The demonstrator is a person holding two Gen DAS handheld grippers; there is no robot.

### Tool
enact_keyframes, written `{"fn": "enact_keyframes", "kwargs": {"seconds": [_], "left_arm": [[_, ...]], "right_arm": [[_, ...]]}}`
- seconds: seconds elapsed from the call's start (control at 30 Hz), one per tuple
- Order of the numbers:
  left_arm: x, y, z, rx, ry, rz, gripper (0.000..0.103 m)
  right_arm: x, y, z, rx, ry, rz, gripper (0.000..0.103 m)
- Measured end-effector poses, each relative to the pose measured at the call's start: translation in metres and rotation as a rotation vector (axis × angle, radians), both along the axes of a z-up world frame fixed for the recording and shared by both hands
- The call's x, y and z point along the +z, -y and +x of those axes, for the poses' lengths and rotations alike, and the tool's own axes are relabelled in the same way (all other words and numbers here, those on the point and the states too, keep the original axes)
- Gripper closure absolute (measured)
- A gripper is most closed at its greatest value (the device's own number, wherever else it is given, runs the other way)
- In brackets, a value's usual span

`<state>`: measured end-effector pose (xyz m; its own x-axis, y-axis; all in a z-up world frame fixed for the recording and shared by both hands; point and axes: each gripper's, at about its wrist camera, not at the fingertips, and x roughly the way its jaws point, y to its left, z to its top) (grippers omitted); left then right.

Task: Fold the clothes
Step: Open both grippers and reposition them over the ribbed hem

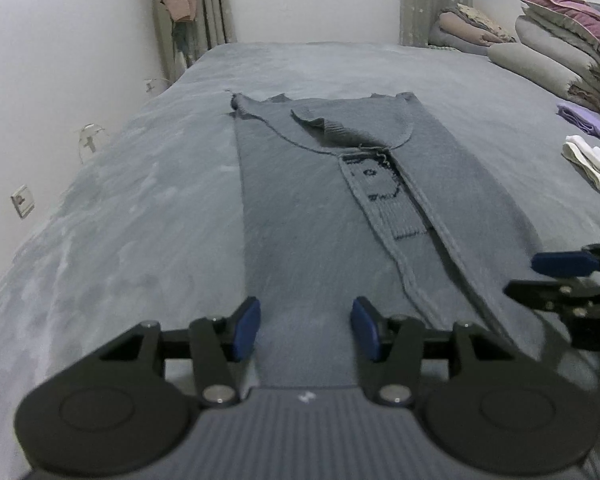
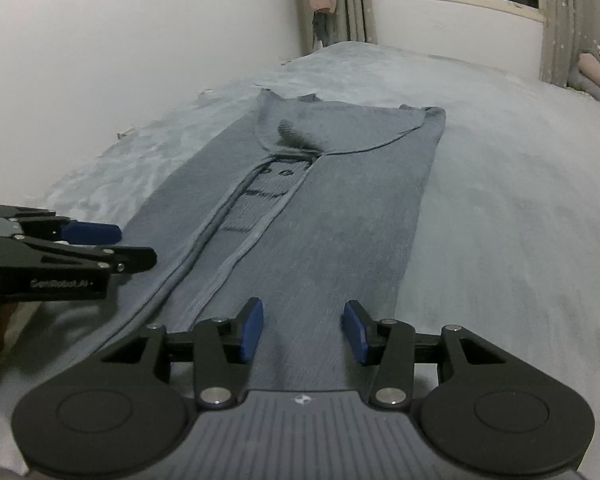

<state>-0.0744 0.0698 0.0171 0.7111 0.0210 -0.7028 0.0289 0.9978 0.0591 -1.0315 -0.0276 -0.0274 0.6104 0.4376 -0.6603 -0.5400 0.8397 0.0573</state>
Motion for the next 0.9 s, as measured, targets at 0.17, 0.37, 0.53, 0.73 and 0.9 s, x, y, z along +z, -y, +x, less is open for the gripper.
{"fn": "enact_keyframes", "kwargs": {"seconds": [0.17,0.37,0.53,0.73,0.9], "left_arm": [[0.001,-0.006,-0.029,0.006,0.004,-0.031,0.054],[0.002,-0.006,-0.070,-0.006,0.033,-0.029,0.054],[0.005,-0.010,-0.094,-0.009,0.041,-0.039,0.054],[0.006,-0.010,-0.118,-0.012,0.046,-0.031,0.053],[0.009,-0.011,-0.135,-0.016,0.041,-0.030,0.053]], "right_arm": [[0.002,0.005,-0.033,0.012,0.010,-0.001,0.059],[-0.001,0.010,-0.073,-0.010,0.038,-0.001,0.059],[-0.002,0.019,-0.099,-0.032,0.049,0.022,0.059],[-0.003,0.028,-0.125,-0.056,0.059,0.041,0.059],[-0.004,0.035,-0.144,-0.068,0.055,0.025,0.059]]}}
